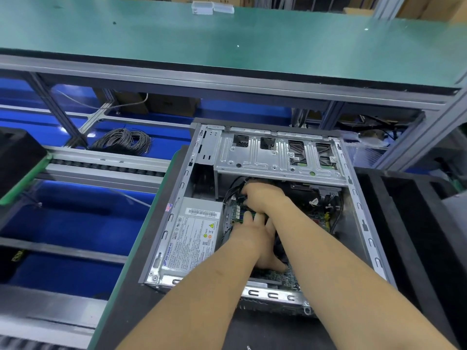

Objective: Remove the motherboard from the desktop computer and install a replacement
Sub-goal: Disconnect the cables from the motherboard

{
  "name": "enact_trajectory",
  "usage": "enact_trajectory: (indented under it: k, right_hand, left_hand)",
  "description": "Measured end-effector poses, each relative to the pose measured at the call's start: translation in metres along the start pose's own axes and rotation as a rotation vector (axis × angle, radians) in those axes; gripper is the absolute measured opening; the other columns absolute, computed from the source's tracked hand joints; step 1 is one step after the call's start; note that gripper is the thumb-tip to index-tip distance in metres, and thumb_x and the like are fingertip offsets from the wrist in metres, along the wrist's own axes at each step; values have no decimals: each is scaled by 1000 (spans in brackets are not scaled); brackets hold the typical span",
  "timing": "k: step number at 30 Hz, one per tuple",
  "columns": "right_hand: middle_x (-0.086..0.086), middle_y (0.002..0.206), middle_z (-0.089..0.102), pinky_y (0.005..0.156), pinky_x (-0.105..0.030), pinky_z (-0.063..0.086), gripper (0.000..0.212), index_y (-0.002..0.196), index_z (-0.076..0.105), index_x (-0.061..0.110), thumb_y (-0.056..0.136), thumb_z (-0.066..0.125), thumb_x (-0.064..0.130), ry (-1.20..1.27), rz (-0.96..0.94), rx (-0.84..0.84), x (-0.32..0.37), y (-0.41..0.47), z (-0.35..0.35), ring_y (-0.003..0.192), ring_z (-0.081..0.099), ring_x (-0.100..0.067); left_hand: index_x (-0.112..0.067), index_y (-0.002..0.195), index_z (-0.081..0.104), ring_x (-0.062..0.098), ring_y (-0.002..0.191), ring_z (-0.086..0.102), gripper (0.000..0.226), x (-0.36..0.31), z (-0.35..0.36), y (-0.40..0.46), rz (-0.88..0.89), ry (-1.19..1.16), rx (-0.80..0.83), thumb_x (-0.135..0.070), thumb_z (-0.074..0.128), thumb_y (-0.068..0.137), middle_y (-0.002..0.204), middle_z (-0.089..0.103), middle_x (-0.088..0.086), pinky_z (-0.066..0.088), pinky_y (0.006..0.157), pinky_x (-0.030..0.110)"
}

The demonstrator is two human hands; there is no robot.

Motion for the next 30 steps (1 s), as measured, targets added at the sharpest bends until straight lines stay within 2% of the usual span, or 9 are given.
enact_trajectory:
  k: [1,2,6,8,10,15,20,26,30]
  right_hand:
    - [-2,91,61,75,-35,53,5,97,62,14,96,58,17,3,-8,-22,2,1,1,92,62,-28]
    - [-1,82,56,71,-34,51,12,88,58,13,95,62,23,28,-7,-43,3,4,2,86,60,-27]
    - [-4,92,62,73,-33,52,20,101,67,12,93,67,31,84,-19,-44,5,7,3,87,60,-26]
    - [-4,88,62,72,-33,53,17,99,68,14,92,69,30,82,-24,-59,6,9,4,86,60,-27]
    - [-1,77,57,65,-29,47,13,86,66,15,89,71,26,83,-12,-82,10,11,6,79,58,-27]
    - [4,61,47,49,-23,26,37,56,45,18,86,66,10,139,27,-117,16,17,9,60,46,-21]
    - [-3,70,47,55,-26,38,35,63,43,15,90,65,13,22,-27,-131,17,16,11,70,51,-25]
    - [0,68,47,54,-27,37,32,66,44,13,95,58,14,23,-75,-145,17,16,13,65,49,-22]
    - [-1,71,50,53,-28,36,27,78,54,9,98,59,27,106,-43,-117,10,16,12,65,48,-21]
  left_hand:
    - [-18,157,8,43,142,9,109,0,0,0,3,10,7,-73,59,78,156,8,15,37,106,55]
    - [-18,157,10,44,141,9,106,0,1,0,4,18,10,-72,58,80,154,10,15,37,105,55]
    - [-18,155,16,45,138,12,100,1,2,3,6,21,12,-70,58,80,149,17,15,38,103,55]
    - [-18,155,18,44,136,15,99,1,3,4,14,24,10,-69,57,80,148,18,16,39,101,56]
    - [-20,154,21,43,133,17,91,1,3,6,23,34,11,-64,56,82,147,19,16,40,97,54]
    - [-20,153,24,47,137,16,74,2,4,9,59,124,53,-49,52,91,153,22,18,40,89,52]
    - [-16,153,24,48,136,16,67,3,6,11,48,153,66,-37,50,95,153,22,19,40,91,53]
    - [-19,155,18,49,138,13,74,2,5,11,41,120,54,-43,52,94,156,16,18,40,90,53]
    - [-20,154,20,42,132,19,86,1,3,5,39,34,23,-60,55,85,148,19,15,41,85,49]
Point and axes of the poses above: each hand's wrist, its own y-axis towards the middle knuckle, its own z-axis out of the palm, x = y × z, the point moved 1 cm from there along y, towards the middle knuckle
